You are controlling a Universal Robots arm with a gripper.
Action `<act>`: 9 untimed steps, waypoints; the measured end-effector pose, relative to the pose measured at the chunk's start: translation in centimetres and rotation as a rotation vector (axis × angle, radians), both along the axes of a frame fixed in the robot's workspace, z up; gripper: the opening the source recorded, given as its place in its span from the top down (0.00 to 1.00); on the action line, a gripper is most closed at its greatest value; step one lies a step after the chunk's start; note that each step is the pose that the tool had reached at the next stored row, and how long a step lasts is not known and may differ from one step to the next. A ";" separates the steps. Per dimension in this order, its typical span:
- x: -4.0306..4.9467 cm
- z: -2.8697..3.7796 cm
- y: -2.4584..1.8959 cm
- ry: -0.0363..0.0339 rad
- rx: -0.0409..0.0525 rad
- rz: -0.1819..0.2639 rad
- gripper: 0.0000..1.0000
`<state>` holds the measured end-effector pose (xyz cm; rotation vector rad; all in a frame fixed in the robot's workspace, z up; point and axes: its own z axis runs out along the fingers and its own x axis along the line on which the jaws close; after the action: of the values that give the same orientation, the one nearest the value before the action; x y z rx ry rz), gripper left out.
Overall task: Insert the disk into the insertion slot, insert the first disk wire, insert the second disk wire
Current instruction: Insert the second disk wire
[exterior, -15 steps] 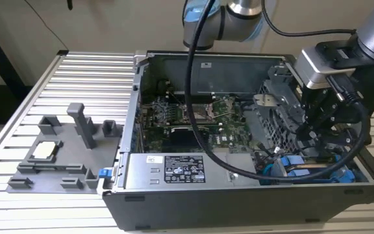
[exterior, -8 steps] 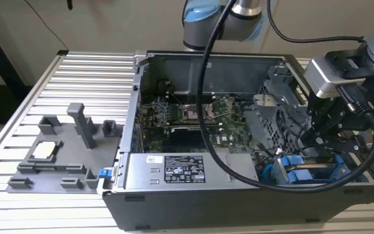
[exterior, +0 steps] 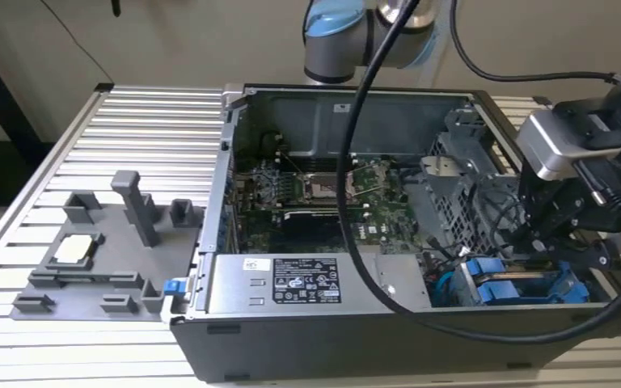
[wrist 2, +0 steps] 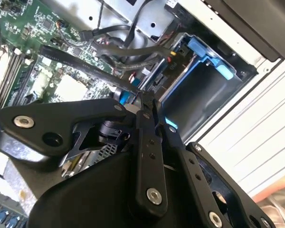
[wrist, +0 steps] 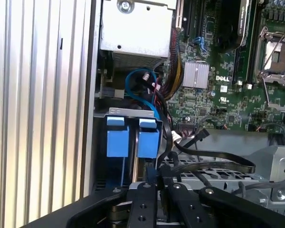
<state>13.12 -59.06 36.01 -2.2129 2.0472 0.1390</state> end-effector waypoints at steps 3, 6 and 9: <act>0.15 -0.27 -0.09 0.0000 0.0018 -0.009 0.84; 0.17 -0.51 -0.10 0.0000 0.0037 -0.026 0.84; 0.28 -0.69 -0.10 0.0000 0.0051 -0.033 0.84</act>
<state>13.40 -59.16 35.32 -2.1749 2.0798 0.1409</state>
